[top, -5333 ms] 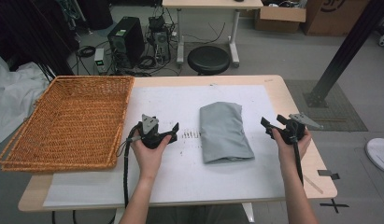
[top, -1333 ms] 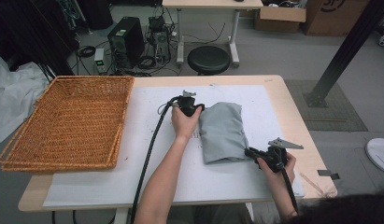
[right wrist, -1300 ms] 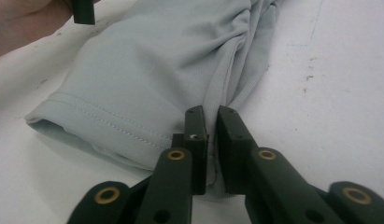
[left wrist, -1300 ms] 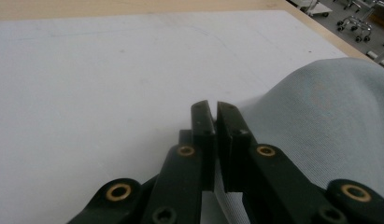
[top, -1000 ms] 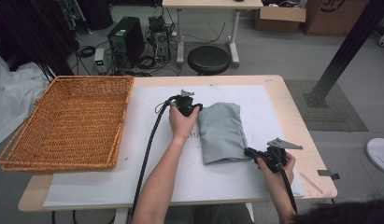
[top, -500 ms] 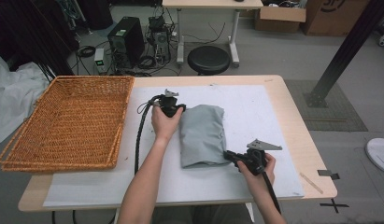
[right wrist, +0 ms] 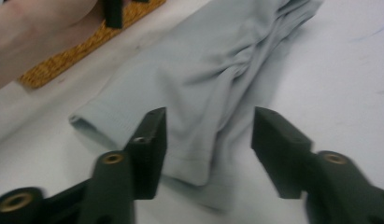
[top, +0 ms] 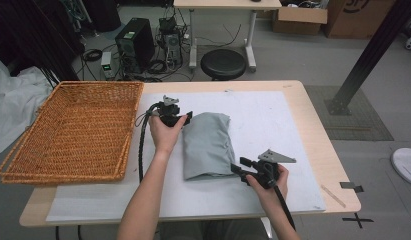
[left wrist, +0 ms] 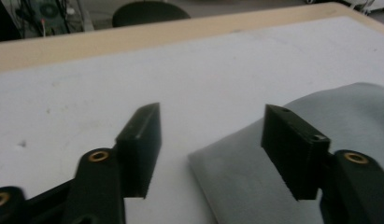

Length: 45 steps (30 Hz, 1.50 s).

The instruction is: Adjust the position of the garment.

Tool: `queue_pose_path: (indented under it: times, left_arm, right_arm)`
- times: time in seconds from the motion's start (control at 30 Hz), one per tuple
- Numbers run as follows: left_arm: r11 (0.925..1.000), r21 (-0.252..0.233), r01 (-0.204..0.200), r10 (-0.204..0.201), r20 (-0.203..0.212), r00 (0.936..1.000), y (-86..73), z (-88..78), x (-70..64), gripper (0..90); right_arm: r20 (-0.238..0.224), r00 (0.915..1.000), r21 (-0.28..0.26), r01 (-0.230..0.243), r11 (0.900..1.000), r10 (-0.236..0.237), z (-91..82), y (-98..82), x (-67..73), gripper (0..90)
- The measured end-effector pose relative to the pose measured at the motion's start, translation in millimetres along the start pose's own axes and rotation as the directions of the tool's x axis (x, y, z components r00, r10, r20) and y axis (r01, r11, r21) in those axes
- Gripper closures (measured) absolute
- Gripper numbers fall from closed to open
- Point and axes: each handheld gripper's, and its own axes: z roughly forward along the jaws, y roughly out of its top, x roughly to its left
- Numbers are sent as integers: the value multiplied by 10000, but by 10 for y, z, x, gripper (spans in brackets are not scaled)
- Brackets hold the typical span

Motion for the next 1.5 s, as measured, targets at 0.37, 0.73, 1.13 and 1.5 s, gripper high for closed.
queue_pose_path:
  times: [0.37,0.73,1.13,1.5]
  left_arm:
    - [9899,-1414,-47,40,-48,10000,-210,-587,-149,141]
    - [9689,-2388,-641,601,-240,9979,-662,-1010,-378,83]
    - [9672,-2407,-811,731,-422,9964,-905,-1101,-385,80]
    - [9681,-2364,-835,742,-480,9961,-929,-1077,-381,79]
  right_arm:
    - [1419,9895,-1929,20,9812,259,-367,290,-462,262]
    - [2598,9623,-2258,-199,9740,799,-383,520,-858,162]
    - [2920,9535,-2040,-135,9789,740,-375,576,-942,160]
    - [2981,9522,-1983,-63,9801,664,-398,559,-960,161]
